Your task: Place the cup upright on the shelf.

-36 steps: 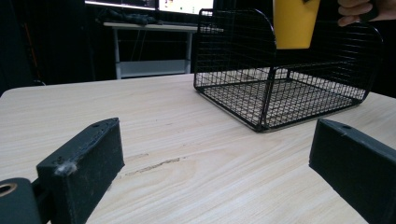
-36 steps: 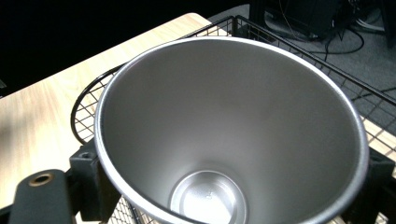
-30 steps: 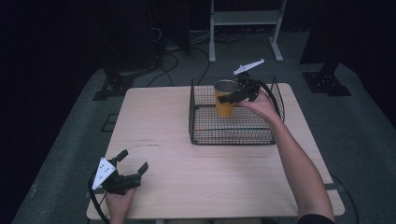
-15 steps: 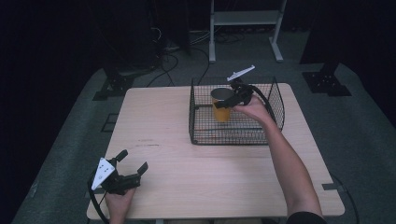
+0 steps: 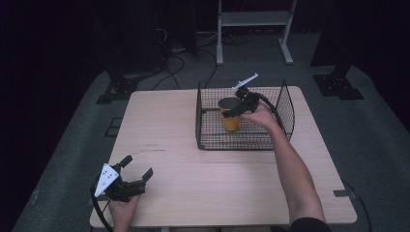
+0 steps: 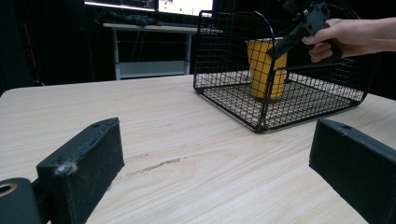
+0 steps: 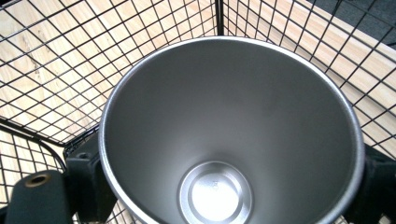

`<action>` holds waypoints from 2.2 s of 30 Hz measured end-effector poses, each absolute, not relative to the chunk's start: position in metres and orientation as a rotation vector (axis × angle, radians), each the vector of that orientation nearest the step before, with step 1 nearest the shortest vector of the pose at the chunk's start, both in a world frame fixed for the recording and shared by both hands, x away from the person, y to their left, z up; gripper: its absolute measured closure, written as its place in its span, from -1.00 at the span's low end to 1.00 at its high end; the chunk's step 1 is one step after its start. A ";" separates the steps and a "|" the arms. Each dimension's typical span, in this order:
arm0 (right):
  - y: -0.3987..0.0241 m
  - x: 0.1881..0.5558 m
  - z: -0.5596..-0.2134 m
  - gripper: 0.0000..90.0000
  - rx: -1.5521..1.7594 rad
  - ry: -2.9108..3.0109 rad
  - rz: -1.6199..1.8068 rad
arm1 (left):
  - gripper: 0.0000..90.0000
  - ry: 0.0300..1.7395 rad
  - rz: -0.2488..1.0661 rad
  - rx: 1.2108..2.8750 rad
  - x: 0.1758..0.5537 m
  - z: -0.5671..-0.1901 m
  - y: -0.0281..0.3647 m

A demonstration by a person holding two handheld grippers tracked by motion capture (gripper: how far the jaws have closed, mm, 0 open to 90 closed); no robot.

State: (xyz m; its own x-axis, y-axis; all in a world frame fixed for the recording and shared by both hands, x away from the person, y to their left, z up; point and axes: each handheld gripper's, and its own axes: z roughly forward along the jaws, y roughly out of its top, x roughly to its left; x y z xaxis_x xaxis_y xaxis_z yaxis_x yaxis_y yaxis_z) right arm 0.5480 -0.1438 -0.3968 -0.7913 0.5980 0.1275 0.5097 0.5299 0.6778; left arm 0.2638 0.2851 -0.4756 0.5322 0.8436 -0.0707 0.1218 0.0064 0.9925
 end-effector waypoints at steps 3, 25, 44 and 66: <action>-0.146 0.547 -0.399 -0.74 0.957 2.612 1.129 | -0.95 0.876 0.699 1.481 0.264 -0.475 0.285; -0.147 0.537 -0.400 -0.76 0.909 2.616 1.098 | -0.95 0.875 0.700 1.486 0.264 -0.475 0.284; -0.158 0.529 -0.388 -0.95 0.928 2.521 1.198 | -0.95 0.878 0.701 1.486 0.264 -0.476 0.283; -0.181 0.520 -0.362 -0.95 0.945 2.466 1.330 | -0.95 0.880 0.713 1.501 0.264 -0.475 0.280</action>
